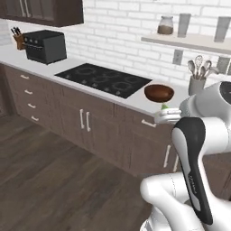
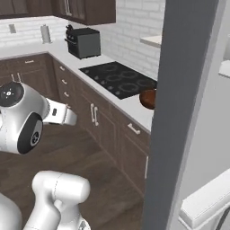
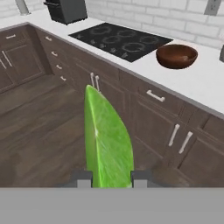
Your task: Grab a lemon wedge from the fridge and one ice cube from the ice bowl, and put them in the glass of lemonade.
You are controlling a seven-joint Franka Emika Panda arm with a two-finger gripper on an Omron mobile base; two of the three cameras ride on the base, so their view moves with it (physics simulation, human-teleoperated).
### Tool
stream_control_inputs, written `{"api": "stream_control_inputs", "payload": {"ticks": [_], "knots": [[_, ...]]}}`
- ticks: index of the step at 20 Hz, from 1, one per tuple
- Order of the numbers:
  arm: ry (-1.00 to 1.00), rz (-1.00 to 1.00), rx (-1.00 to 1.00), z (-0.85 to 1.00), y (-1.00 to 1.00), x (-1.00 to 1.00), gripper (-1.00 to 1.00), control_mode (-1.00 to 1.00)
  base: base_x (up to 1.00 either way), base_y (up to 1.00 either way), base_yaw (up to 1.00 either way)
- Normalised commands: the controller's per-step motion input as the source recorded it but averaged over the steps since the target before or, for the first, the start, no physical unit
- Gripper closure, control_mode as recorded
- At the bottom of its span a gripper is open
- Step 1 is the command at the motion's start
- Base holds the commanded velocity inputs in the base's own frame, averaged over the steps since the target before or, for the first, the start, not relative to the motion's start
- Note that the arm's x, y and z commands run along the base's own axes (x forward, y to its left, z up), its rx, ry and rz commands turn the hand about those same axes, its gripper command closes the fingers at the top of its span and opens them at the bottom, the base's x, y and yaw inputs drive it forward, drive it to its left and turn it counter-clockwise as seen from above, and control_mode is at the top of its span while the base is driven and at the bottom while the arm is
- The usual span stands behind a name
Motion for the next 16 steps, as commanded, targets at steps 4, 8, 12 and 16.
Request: {"api": "stream_control_inputs", "payload": {"ticks": [4, 8, 12, 16], "knots": [[0.0, 0.0, 0.0, 0.0, 0.0, 0.0, 1.0, 1.0, 0.71, 0.0, -0.05], [0.0, 0.0, 0.0, 0.0, 0.0, 0.0, 1.0, 1.0, 0.43, 0.0, -0.22], [0.0, 0.0, 0.0, 0.0, 0.0, 0.0, 1.0, 1.0, 0.41, 0.0, -0.3], [0.0, 0.0, 0.0, 0.0, 0.0, 0.0, 1.0, 1.0, 0.5, 0.0, -0.44]]}}
